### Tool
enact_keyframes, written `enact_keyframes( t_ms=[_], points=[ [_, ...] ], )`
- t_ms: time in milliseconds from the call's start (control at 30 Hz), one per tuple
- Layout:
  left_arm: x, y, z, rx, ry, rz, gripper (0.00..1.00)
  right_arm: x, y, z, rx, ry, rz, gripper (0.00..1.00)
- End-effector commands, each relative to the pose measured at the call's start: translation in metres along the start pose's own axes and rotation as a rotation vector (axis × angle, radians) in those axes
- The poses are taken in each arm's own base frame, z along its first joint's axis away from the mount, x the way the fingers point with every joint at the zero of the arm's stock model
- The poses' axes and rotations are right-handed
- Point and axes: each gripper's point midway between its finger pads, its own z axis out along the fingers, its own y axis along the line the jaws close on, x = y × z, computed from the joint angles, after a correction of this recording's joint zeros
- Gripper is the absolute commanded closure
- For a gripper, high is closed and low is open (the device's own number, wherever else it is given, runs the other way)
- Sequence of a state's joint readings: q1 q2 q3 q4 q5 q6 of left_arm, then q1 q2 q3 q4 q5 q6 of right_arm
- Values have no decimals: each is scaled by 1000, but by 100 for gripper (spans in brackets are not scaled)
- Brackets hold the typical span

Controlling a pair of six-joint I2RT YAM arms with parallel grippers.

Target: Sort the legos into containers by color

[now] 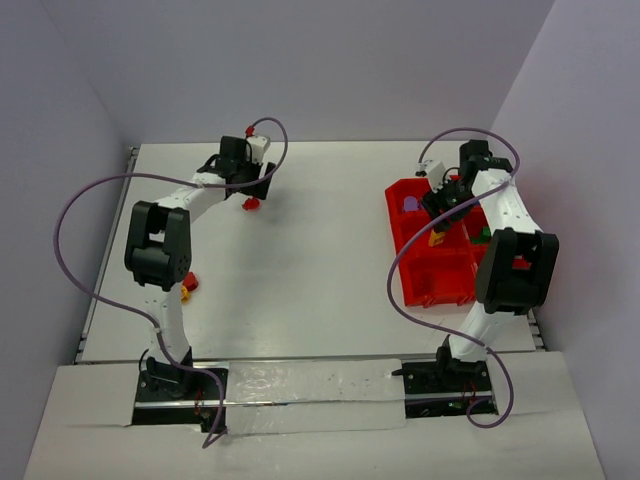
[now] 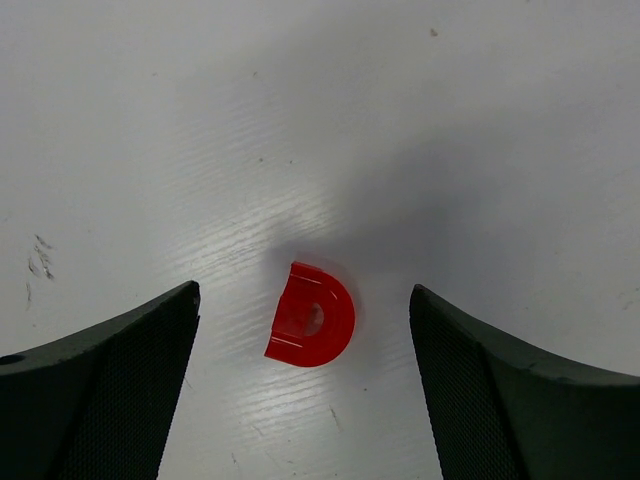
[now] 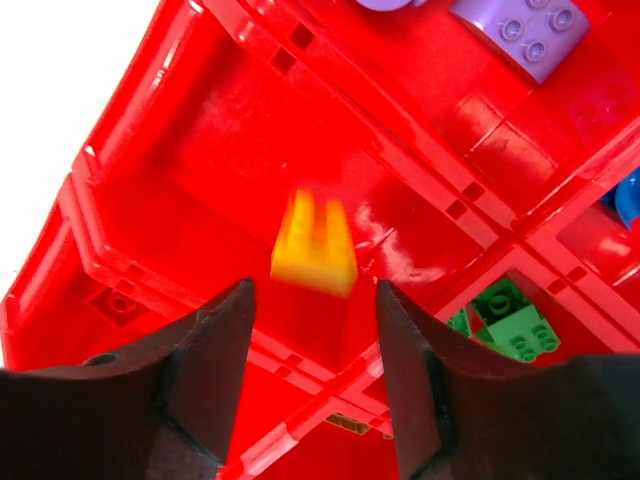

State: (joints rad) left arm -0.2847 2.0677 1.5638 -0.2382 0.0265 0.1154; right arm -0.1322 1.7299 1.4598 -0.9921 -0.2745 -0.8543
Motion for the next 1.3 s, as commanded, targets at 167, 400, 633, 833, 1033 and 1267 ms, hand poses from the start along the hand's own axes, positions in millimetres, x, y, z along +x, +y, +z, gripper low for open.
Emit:
enact_keyframes(
  t_ms=[167,400,633,833,1033,1267],
  points=[
    [20,3,-4,-22,82,31,12,-1,-3,-8,42,-5,12,0],
    [49,4,-7,37,170,52,12,-34,-1,-32,18,-118,52,0],
    [66,5,1,56,220,75,17,-80,2,-65,-18,-273,81,0],
    [65,0,6,92,185,109,30,-112,8,-83,-31,-356,75,0],
    [67,1,17,100,173,156,50,-134,25,-78,-70,-381,56,0],
    [60,-7,9,146,114,190,78,-173,65,-71,-180,-441,47,0]
  ],
)
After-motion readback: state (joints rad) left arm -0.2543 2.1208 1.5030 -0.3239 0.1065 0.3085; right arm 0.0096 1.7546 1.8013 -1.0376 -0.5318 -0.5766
